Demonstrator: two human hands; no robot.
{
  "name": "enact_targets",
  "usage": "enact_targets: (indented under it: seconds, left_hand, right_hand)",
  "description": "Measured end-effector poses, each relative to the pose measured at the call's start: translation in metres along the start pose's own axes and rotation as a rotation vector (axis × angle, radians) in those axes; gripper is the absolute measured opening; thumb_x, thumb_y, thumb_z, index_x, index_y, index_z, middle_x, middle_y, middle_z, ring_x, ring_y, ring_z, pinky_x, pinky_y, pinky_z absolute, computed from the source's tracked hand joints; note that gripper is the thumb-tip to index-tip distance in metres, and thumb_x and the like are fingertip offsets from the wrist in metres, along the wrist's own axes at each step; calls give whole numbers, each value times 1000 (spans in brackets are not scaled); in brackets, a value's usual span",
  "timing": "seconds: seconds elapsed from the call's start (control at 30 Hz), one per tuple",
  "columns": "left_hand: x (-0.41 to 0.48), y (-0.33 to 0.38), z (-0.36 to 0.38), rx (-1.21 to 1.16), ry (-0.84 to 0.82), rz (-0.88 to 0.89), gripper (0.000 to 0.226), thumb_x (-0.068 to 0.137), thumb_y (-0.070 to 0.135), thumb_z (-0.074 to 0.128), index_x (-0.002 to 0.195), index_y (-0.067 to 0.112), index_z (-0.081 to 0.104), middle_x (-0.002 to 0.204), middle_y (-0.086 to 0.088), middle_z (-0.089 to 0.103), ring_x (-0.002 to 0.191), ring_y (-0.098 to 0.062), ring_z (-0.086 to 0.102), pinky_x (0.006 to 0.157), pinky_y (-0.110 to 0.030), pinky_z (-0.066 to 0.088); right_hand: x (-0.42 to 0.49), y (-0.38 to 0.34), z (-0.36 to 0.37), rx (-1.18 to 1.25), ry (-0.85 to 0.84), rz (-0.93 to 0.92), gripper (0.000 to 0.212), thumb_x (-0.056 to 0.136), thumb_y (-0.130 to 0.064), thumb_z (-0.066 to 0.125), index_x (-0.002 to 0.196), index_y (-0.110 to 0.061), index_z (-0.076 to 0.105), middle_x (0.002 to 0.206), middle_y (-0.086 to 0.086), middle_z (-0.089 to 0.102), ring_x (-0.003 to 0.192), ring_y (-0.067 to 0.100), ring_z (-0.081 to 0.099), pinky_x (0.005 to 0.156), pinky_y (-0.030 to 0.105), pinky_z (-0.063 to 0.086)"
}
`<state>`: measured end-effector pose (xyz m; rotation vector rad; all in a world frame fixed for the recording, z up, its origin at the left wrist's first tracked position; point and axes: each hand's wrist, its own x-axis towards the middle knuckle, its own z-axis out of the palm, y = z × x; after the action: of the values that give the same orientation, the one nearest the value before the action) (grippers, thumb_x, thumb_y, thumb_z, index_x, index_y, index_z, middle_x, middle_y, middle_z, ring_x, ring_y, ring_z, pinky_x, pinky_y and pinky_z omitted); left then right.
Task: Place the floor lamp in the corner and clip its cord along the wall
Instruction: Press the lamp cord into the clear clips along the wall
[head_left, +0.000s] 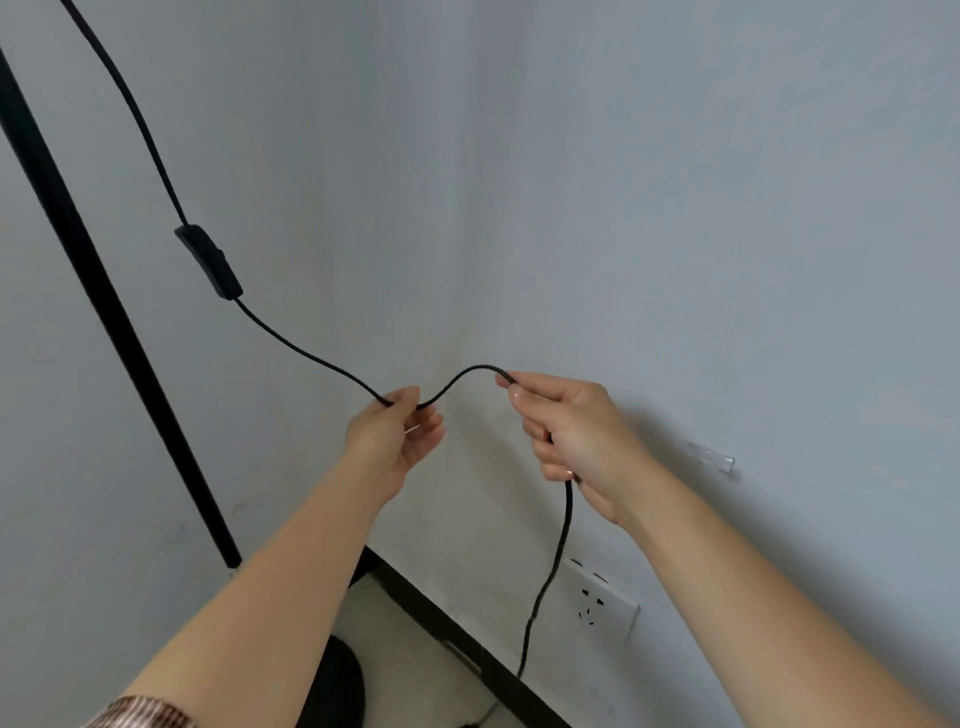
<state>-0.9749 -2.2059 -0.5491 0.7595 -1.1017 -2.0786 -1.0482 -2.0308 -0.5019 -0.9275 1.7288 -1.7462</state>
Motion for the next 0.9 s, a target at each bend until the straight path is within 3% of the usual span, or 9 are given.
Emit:
enact_targets:
  seconds: [0.07,0.17,0.2,0.27,0.37,0.5,0.6,0.73,0.9]
  left_hand:
    - [-8,-14,3,-50,-70,-104,8,88,13,62,93,7,61,73,-10,65,50,-13,67,47,-21,55]
    - [-21,-27,13,-147,-199,-205,14,87,20,64,83,7,67,62,-6,69,54,-12,68,49,-19,55]
    - [-23,-30,17,-171,-244,-212,15,88,19,62,83,7,67,60,-5,69,55,-11,68,50,-18,55]
    - [-25,-35,24,-181,-288,-201,15,91,15,58,83,4,65,57,-2,68,54,-8,67,51,-16,55]
    - [-24,-40,30,-132,-232,-177,16,91,11,58,81,0,64,54,-2,67,51,-8,66,50,-16,55]
    - [-17,-43,39,-161,-111,-155,14,87,9,63,79,-2,64,59,-5,66,51,-9,65,50,-17,56]
    - [-15,-46,47,-188,-86,-153,11,85,7,65,79,-2,64,65,-6,65,51,-9,65,49,-17,55]
    - [-16,-48,57,-254,-117,-193,7,84,2,65,78,-3,63,51,-5,67,48,-10,67,46,-17,54]
    - [-13,-44,59,-296,-168,-190,5,84,-2,62,80,-5,63,54,-6,69,50,-11,68,49,-17,56]
  right_hand:
    - [-4,13,-5,-90,59,30,21,95,-21,52,101,-29,71,48,-11,24,39,9,17,35,18,17]
    - [-13,24,-13,-253,76,74,30,96,-23,51,79,-36,72,46,-12,26,38,7,19,36,18,18]
    - [-16,26,-14,-309,84,75,33,96,-23,50,74,-34,73,49,-10,27,37,7,20,36,17,19]
    - [-20,25,-16,-403,114,75,30,95,-21,51,74,-14,72,57,-2,26,40,10,19,36,16,18]
    - [-21,15,-24,-496,154,114,24,87,-10,52,71,6,59,60,5,26,47,17,20,41,22,19]
    - [-20,-1,-36,-567,204,111,25,78,-10,60,81,15,61,56,7,49,34,18,45,41,23,43]
    - [-23,-10,-42,-556,240,98,25,77,-13,63,80,12,64,54,4,52,32,15,50,42,25,49]
    - [-22,-19,-47,-519,334,-5,20,76,-11,61,76,9,64,52,5,51,31,12,50,49,32,50]
    - [-20,-23,-47,-574,415,-111,22,84,-13,58,72,4,65,48,4,48,35,12,43,35,19,42]
